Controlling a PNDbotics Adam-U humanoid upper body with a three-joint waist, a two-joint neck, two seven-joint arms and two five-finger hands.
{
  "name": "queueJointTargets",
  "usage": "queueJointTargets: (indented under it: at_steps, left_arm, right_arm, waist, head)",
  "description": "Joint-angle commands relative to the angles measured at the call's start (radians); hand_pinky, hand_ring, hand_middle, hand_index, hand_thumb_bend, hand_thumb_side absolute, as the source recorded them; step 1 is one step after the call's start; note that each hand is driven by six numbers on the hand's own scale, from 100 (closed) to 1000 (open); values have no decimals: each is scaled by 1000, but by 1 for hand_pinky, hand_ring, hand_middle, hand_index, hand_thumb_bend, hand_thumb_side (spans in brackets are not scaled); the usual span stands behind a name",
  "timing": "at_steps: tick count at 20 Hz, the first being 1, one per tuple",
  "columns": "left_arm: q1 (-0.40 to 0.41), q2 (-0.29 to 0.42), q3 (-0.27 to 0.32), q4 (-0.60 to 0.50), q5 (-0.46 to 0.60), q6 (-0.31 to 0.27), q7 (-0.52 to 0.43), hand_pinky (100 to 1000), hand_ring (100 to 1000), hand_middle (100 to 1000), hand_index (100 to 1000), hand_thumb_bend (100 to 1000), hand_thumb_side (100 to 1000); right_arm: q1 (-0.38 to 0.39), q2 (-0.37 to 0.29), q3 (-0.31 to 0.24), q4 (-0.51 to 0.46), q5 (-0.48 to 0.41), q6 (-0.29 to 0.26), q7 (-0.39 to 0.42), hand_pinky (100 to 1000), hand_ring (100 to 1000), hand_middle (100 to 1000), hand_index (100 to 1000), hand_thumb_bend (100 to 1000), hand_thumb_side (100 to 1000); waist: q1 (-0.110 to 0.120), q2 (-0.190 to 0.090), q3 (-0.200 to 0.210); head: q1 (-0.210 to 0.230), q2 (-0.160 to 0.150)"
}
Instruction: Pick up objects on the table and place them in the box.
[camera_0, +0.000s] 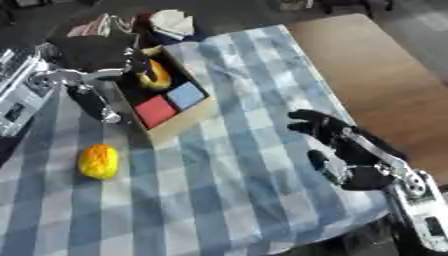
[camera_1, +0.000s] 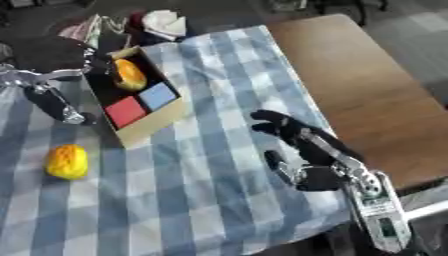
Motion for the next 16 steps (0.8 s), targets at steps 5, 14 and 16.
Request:
queueJointTargets:
  at_steps: [5,14,16]
  left_arm:
    - [85,157,0,-117,102,44,-196,757,713,685,786,573,260]
    - [176,164,-16,-145,124,77,-266,748,711,709,804,568,301]
    - [179,153,-24,-140,101,75,-267,748,713,715,808,581,305]
  right_arm:
    - [-9,-15,-12,-24,6,-1,-8,1000,930,961,1000,100,362]
    - [-8,-13,-14,-25,6,-1,-11,1000,930,961,1000,100,365]
    - [-9,-12,-13,-25,5,-1,-11,1000,930,960,1000,100,365]
  waist:
    - [15,-17,9]
    - [11,-18,16]
    - [10,-18,15]
  head:
    - [-21,4]
    - [-24,4]
    - [-24,4]
